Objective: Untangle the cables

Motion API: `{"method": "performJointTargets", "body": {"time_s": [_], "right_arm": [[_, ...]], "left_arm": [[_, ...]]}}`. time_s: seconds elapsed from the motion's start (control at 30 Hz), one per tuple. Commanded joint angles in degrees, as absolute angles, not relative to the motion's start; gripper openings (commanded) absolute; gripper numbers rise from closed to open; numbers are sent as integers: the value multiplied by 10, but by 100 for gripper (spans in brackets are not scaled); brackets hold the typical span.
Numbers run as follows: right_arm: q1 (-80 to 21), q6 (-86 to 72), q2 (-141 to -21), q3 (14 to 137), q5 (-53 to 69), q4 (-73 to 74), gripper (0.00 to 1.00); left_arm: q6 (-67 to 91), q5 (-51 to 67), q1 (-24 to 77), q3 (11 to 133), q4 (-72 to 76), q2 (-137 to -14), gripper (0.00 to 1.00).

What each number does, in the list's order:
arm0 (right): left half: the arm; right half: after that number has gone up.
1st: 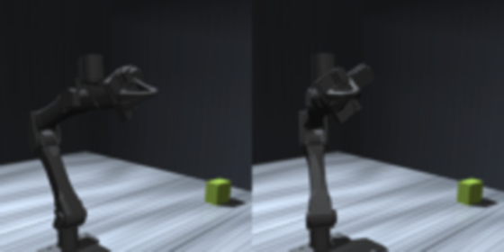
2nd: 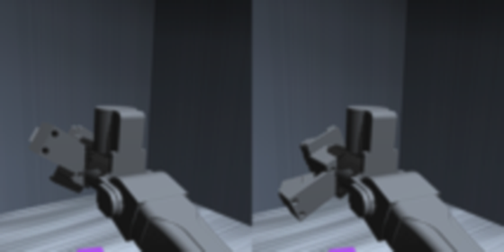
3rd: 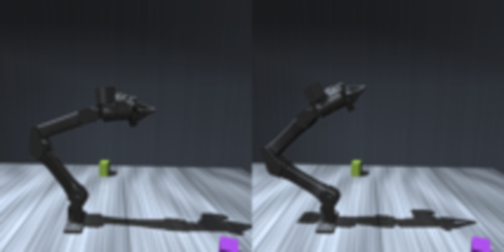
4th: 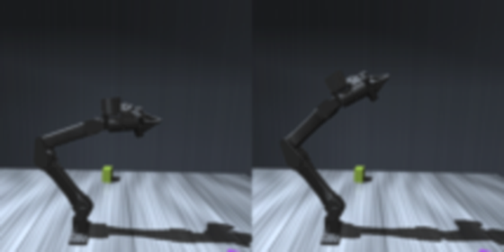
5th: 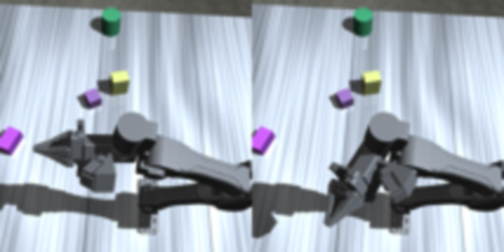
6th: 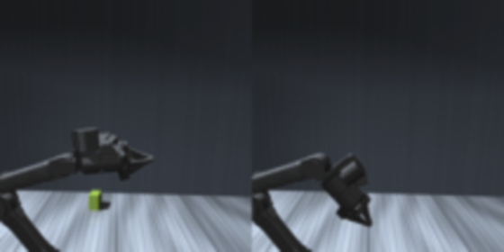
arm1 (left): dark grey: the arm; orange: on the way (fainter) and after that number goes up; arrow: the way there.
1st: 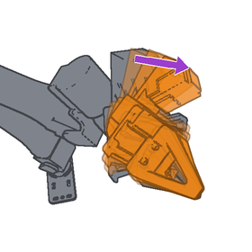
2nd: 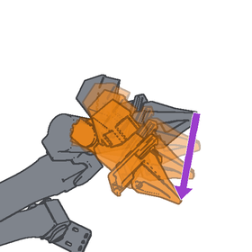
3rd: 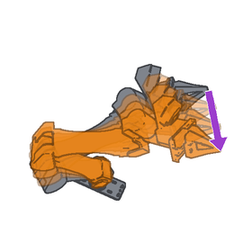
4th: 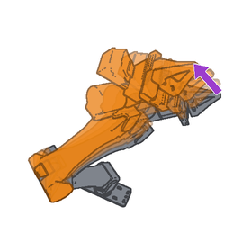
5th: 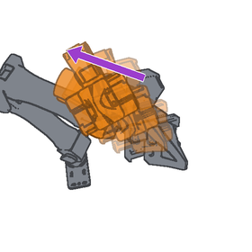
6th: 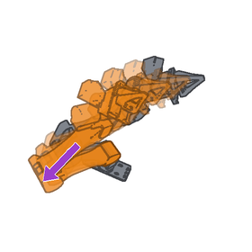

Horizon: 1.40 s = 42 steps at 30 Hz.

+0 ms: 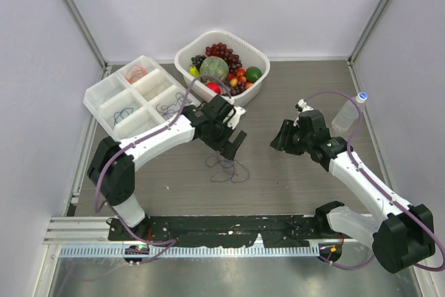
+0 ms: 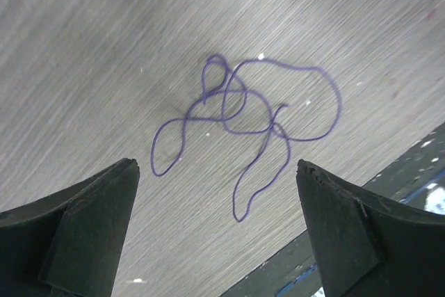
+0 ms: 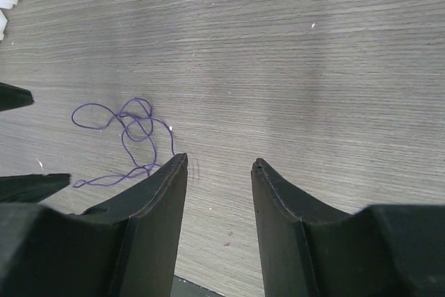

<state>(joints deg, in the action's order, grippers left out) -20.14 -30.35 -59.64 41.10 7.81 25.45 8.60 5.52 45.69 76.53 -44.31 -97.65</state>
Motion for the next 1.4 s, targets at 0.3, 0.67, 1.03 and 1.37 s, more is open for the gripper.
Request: {"method": "performJointTargets", "body": {"time_s": [0.3,0.67,1.03,1.37], "right_arm": [[-200,-321,-566,411,56,236,47],[-190,-322,-531,409,32,250,47],[-188,-313,-550,411,25,250,46],[-187,-312,-574,411,41,243,44]], "left_arm": [[19,127,485,787,-398,-1025,100],[18,54,511,790,-384,-1110,84],[37,-75,523,761,-368,-1121,19],[36,-62,507,736,-355,-969,0]]}}
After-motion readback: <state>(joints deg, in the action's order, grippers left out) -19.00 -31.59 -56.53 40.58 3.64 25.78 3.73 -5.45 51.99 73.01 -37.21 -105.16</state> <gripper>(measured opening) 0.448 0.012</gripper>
